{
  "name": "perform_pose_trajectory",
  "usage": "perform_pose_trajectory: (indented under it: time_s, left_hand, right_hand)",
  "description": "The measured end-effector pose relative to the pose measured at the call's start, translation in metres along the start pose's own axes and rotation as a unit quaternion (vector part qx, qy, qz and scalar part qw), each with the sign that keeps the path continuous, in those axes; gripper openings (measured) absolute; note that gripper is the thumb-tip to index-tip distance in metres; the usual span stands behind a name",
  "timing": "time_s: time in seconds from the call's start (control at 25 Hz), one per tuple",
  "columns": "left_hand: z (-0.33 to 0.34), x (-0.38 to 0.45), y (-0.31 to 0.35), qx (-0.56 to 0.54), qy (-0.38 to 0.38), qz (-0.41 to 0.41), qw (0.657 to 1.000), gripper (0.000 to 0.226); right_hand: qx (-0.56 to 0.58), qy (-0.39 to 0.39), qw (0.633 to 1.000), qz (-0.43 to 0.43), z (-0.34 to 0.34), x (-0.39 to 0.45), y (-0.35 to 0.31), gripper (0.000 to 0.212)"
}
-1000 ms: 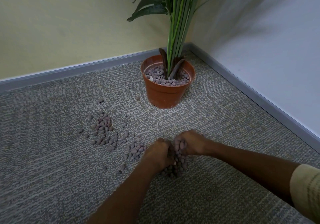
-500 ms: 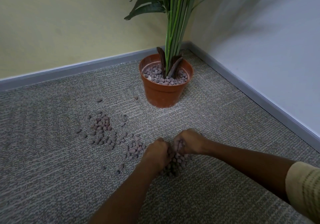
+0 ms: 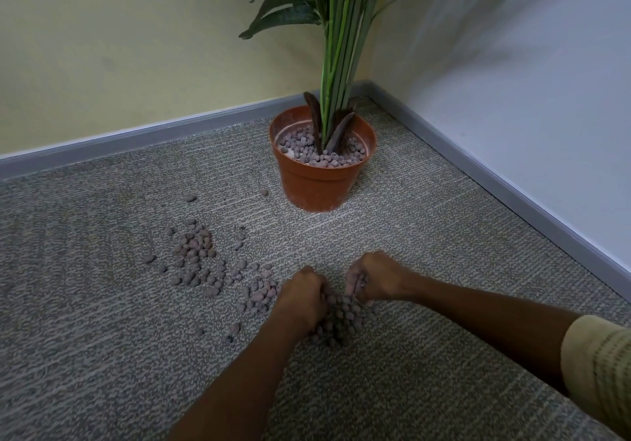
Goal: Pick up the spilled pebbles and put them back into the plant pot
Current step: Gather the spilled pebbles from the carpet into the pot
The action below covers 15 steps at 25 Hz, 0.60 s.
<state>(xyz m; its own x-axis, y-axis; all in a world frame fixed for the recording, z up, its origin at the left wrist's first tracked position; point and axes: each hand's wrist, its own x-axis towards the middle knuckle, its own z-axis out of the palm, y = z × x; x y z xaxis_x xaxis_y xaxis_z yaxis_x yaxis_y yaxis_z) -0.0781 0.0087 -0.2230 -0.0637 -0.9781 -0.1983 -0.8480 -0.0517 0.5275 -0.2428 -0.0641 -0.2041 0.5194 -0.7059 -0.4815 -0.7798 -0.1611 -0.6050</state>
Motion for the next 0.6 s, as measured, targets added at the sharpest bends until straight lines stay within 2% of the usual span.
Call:
perform_pose_trajectory:
  time_s: [0.08,0.16,0.28,0.36,0.48,0.6]
  left_hand:
    - [0.001,-0.001,-0.001,-0.005,0.008,-0.003,1.0,0.022]
    - [0.002,-0.001,-0.002,-0.018,0.016,-0.01,1.0,0.019]
    - [-0.002,0.001,-0.002,-0.031,0.022,-0.019,0.999,0.018]
    - [-0.004,0.003,-0.003,-0.034,0.028,-0.02,0.999,0.017]
    - [-0.006,0.004,-0.003,-0.033,0.029,-0.028,0.999,0.016]
    - [-0.007,0.002,-0.002,-0.029,0.03,-0.032,0.999,0.016]
  right_hand:
    - [0.161,-0.032,0.986,0.032,-0.012,-0.002,-0.01,0.013]
    - [0.334,-0.039,0.941,0.037,-0.042,-0.001,-0.026,0.018]
    - [0.557,0.038,0.829,0.028,-0.103,0.009,-0.062,0.022]
    - [0.614,0.115,0.78,0.017,-0.134,0.018,-0.085,0.023]
    - [0.609,0.172,0.774,0.011,-0.143,0.034,-0.103,0.024]
    - [0.561,0.177,0.808,0.015,-0.136,0.037,-0.11,0.026]
